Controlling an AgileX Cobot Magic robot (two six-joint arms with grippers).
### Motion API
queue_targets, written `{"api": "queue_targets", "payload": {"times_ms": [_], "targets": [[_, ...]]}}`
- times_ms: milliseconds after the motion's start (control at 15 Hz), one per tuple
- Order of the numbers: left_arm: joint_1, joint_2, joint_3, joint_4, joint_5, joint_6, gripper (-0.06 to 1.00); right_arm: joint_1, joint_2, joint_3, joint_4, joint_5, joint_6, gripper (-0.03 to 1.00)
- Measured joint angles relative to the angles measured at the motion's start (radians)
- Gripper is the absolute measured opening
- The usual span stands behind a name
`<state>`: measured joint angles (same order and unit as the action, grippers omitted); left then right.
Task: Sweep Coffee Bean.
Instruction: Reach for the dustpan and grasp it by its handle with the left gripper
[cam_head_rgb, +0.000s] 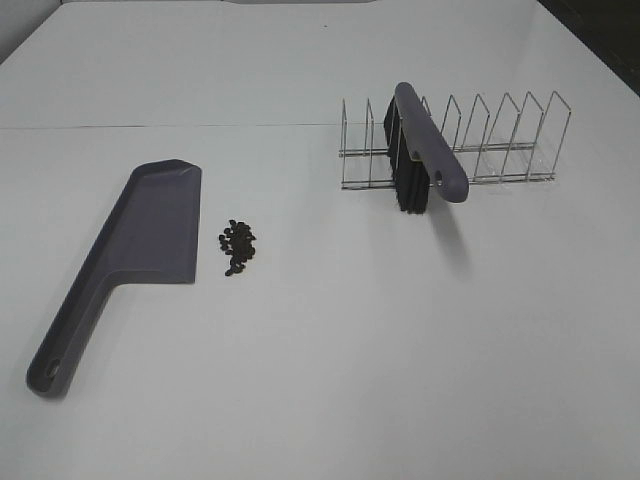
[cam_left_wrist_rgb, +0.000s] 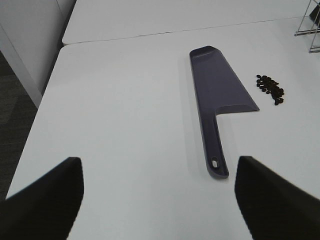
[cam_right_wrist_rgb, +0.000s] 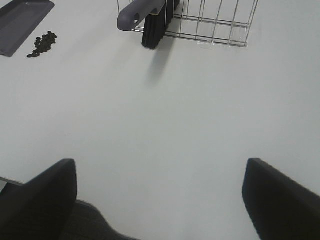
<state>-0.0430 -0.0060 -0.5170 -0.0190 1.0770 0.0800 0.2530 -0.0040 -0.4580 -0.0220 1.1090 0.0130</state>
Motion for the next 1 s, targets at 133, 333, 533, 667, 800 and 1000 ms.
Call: {"api": "queue_targets", "payload": {"times_ms": [133,333,533,667,800,1000], "targets": [[0.000,0.000,0.000,0.000,0.000,0.000,0.76,0.000,0.000,0.000,0.000,0.000,0.000,0.77],[0.000,0.000,0.000,0.000,0.000,0.000,0.76,0.000,0.000,0.000,0.000,0.000,0.000,0.77],[0.000,0.000,0.000,0.000,0.000,0.000,0.76,0.000,0.000,0.000,-0.004,0.000,0.000,0.77],[0.000,0.000,0.000,0.000,0.000,0.000,0.76,0.000,0.000,0.000,-0.008,0.000,0.000,0.77],[0.000,0.000,0.000,0.000,0.000,0.000,0.76,0.000,0.000,0.000,-0.028,0.000,0.021,0.77],[0.000,0.000,0.000,0.000,0.000,-0.011,0.76,0.000,0.000,0.000,-0.086,0.000,0.105,0.77]]}}
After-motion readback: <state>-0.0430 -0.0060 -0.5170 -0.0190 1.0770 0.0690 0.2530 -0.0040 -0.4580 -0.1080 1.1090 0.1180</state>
